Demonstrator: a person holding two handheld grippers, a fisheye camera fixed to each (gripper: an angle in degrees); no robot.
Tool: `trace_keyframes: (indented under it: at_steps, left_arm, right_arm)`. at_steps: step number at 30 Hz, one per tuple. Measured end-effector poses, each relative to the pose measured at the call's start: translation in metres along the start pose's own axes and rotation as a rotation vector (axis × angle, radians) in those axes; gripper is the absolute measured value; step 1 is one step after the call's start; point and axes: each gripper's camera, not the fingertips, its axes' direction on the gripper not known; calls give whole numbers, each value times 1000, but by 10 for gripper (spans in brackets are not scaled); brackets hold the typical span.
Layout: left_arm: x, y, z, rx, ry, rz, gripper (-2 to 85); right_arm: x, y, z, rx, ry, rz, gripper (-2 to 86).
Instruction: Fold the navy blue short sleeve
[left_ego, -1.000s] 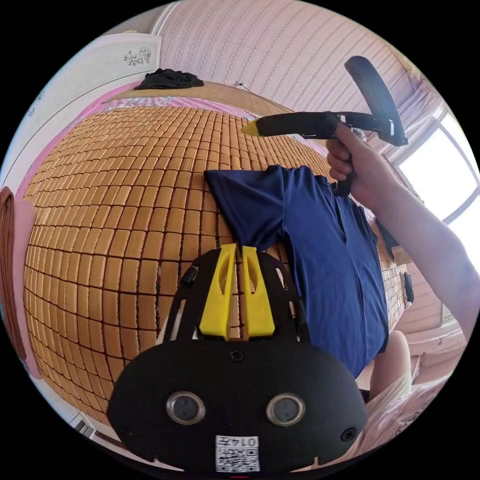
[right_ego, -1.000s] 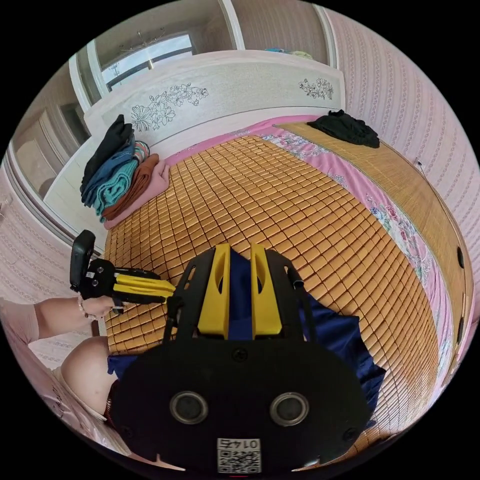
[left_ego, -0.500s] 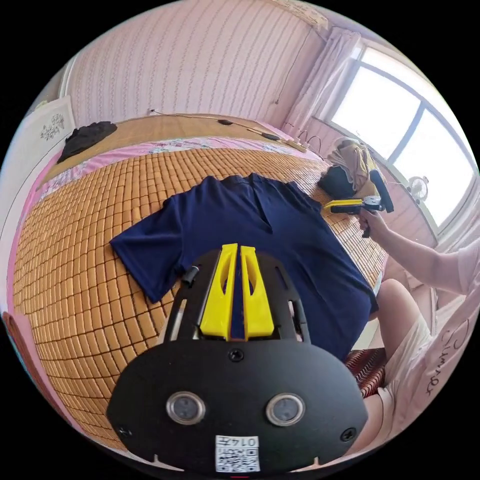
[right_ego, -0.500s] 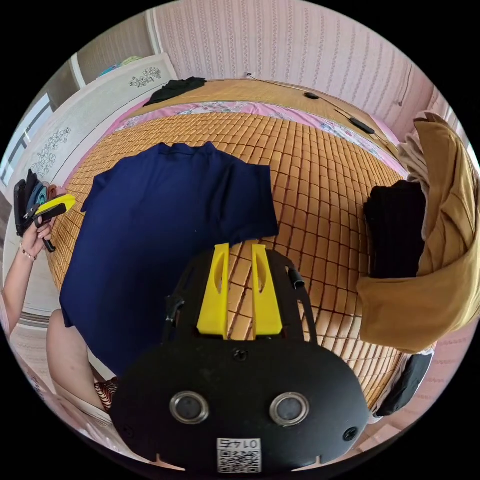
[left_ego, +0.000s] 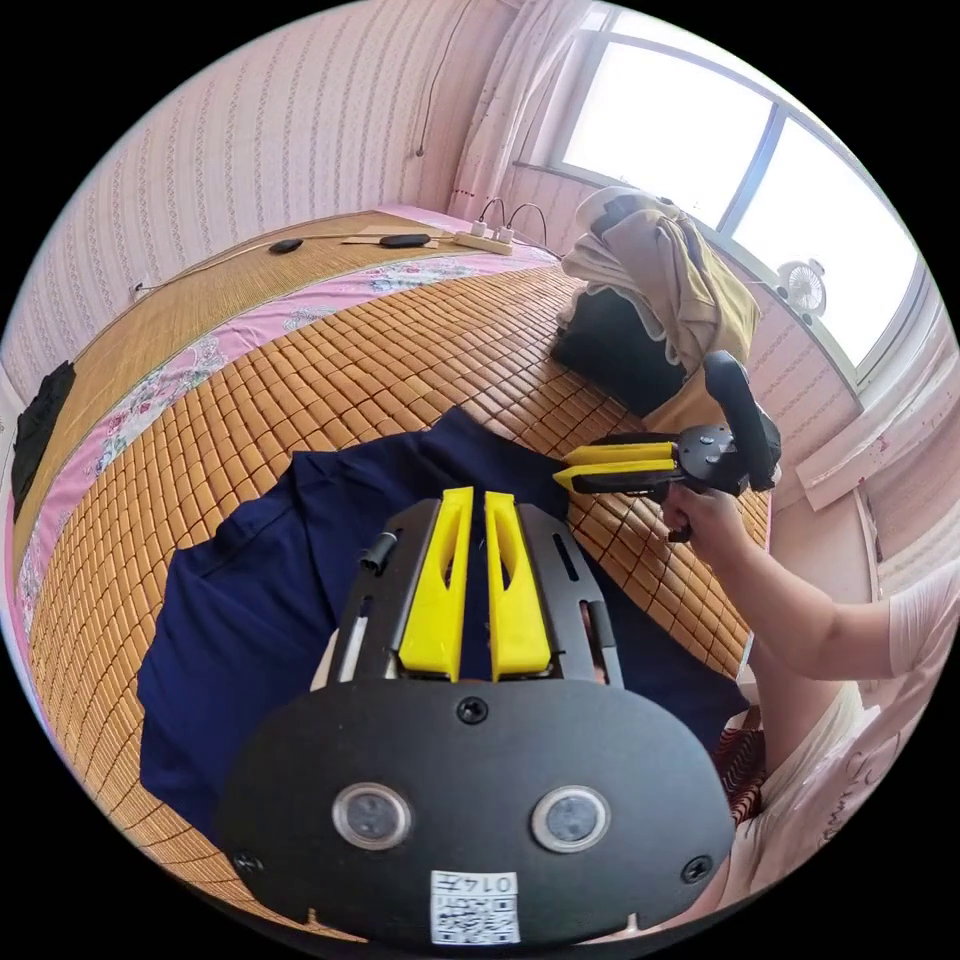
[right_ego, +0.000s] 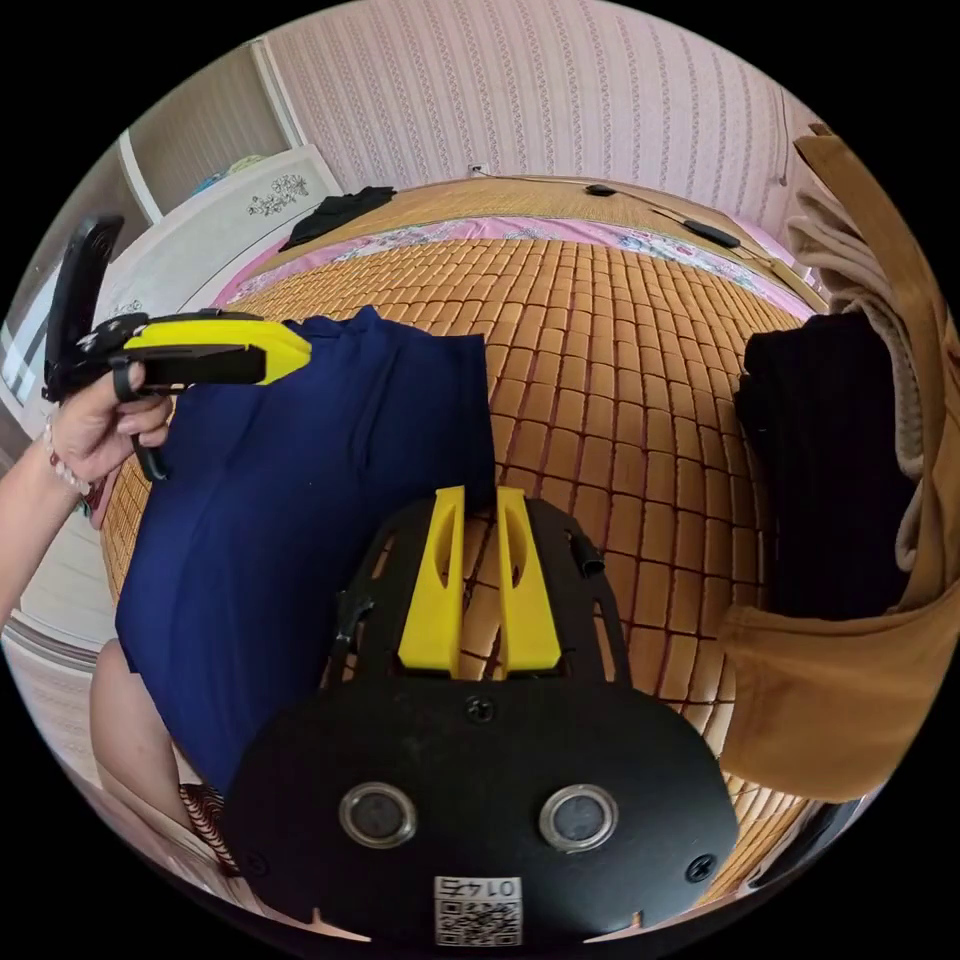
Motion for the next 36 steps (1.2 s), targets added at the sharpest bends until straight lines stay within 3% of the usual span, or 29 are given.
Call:
trace_keyframes:
  at_steps: [5, 14, 19, 25, 27, 32, 36]
  left_arm:
    - [11, -53, 60, -78, -61, 12, 3]
    - [33, -116, 160, -288, -50, 27, 57]
    - [52, -131, 176, -294, -17, 112, 1]
    - [93, -132, 182, -214, 39, 339, 1]
    - [97, -128, 195, -277, 27, 352, 8]
    - [87, -125, 182, -237, 43, 289, 43]
    - [77, -120, 138, -116, -40, 264, 50]
  right_arm:
    - [2, 12, -20, 11, 21, -111, 21]
    - [2, 31, -47, 18, 80, -250, 12]
    - [15, 39, -62, 20, 29, -233, 9]
    - [32, 46, -78, -31, -69, -216, 5]
    - [38, 47, -82, -44, -108, -201, 6]
    - [46, 47, -85, -53, -171, -184, 13]
    - [36, 48, -86, -50, -132, -252, 14]
